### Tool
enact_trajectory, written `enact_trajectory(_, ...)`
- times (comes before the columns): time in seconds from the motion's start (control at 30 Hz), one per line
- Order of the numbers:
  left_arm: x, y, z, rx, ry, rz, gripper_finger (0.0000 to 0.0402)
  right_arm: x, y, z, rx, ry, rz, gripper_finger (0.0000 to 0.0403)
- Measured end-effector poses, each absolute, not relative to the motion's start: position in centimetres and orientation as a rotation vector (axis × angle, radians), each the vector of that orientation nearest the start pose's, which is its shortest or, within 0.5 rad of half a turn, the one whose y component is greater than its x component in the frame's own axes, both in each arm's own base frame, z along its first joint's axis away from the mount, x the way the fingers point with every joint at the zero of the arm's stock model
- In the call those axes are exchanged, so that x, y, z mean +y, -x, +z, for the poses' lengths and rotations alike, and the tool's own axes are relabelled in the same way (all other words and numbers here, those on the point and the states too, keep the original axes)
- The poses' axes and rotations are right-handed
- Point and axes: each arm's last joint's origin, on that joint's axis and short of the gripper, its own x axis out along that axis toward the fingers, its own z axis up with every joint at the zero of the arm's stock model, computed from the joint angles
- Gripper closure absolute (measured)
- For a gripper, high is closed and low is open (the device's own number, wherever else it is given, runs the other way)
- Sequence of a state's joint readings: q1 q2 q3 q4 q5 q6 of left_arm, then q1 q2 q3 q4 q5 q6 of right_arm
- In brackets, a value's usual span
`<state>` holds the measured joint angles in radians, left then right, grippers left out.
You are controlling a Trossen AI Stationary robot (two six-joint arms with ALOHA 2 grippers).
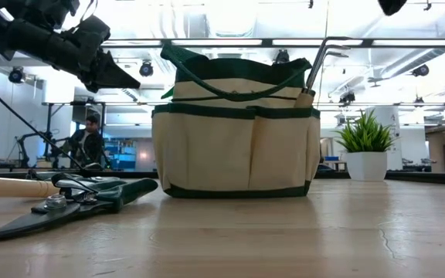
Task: Pick & Place Garden tools in Gardening bag
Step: Put the brown trowel into the white gardening bag
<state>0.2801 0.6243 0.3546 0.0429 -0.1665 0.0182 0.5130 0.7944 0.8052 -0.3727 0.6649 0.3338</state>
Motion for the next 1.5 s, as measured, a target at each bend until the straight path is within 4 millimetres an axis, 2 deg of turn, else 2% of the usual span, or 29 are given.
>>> enact_trajectory(0.17,4.7,-14.5,22.9,0.233,-0.005,0.442,0.0382,6.5,-15.3,29.2,0.173,-0.085,-0.085,0.0394)
enact_trajectory(0.3,4.7,-14.5,22.9,0.232,-0.005,0.442,0.0382,6.0,-15.1,27.2,0.111,-0.044,-0.075,0.0394)
enact_trajectory(0.57,4.7,-14.5,22.9,0.232,-0.003,0.443,0.0382,4.0,-14.6,25.0,0.041,-0.033,-0.032,0.0394)
enact_trajectory(0.93,4.7,-14.5,22.9,0.232,-0.002,0.443,0.0382,1.6,-13.7,22.1,0.047,-0.039,-0.068,0.0394)
enact_trajectory(1.5,4.7,-14.5,23.0,0.221,-0.003,0.45,0.0382,1.0,-12.7,17.1,0.136,-0.181,-0.139,0.0394)
